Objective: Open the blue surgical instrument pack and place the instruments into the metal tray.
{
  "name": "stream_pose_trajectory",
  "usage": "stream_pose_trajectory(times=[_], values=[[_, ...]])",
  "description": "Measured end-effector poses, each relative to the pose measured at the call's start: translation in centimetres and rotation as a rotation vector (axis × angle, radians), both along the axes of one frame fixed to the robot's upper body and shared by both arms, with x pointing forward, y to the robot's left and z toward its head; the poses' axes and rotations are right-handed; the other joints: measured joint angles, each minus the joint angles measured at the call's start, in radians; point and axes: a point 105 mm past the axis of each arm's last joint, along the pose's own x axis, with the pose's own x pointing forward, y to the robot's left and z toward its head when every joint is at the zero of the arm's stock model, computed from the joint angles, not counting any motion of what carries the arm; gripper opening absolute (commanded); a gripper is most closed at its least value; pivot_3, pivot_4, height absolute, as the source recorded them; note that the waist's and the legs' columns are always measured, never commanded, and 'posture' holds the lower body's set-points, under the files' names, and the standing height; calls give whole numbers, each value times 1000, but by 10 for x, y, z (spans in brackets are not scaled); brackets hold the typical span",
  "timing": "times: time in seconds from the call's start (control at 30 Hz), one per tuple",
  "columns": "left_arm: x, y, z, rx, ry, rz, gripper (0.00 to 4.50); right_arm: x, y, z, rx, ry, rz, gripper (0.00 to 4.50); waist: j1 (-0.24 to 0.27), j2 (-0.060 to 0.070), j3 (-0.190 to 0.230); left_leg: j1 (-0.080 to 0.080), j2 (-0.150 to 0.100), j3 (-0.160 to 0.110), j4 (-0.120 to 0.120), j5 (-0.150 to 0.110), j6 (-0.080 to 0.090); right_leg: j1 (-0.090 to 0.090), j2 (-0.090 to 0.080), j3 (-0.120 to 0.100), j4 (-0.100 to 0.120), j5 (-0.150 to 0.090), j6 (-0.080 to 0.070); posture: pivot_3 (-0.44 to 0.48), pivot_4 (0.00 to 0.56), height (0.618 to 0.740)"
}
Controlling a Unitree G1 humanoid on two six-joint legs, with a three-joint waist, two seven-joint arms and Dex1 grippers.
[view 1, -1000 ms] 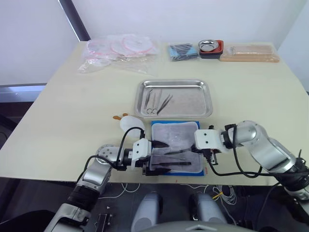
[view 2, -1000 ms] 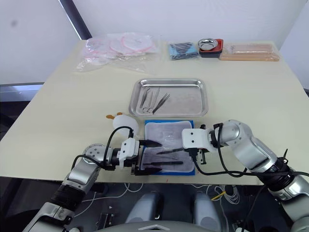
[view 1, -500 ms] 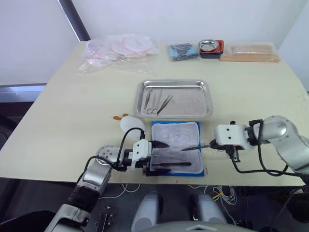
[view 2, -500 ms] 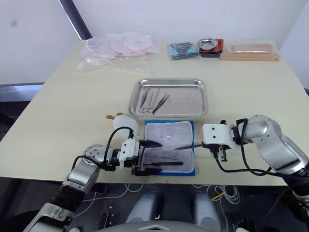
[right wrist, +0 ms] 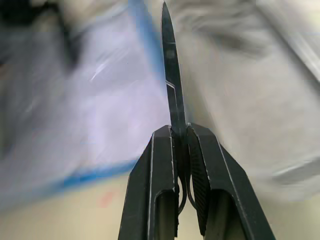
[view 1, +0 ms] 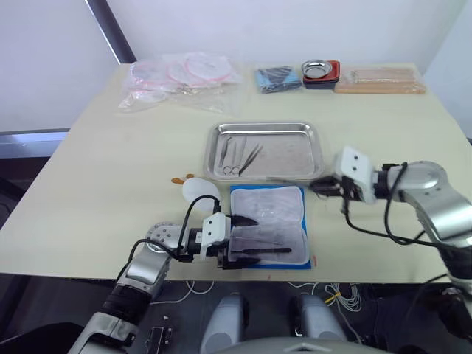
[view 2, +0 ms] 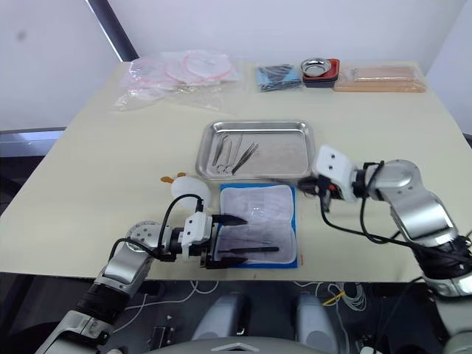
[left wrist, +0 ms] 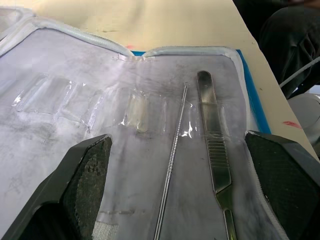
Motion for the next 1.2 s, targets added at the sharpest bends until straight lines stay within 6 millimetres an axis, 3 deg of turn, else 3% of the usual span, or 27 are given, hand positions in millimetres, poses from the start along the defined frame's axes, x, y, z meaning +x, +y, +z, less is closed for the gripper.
stream_pose_trajectory(times=[0.3,0.6,0.9,1.07,1.2], values=[[-1,-1,-1,-11,-6,10,4500,45,52,-9,182,118,-323,45,-1,3,-1,1,0,1,-1,0,0,0,0,2,1,0,-1,0,150,740],[-2,0,-2,-16,-13,18,4500,78,54,-31,166,205,-636,45,-5,6,-3,1,-1,2,-1,0,0,-1,0,3,3,0,-1,0,150,740],[-2,1,-2,-15,-14,21,4500,81,68,-51,133,281,-698,45,-7,7,-3,1,-2,2,-1,0,1,-1,0,3,3,0,0,0,150,740],[-2,3,-3,-15,-12,28,4500,82,75,-52,139,290,-688,45,-13,8,-4,2,-1,2,-1,0,1,-1,1,3,4,0,0,0,150,740],[-3,4,-3,-17,-10,35,4500,81,78,-53,145,297,-675,1678,-20,9,-5,2,-1,2,-1,0,1,-1,0,3,4,0,0,0,150,740]])
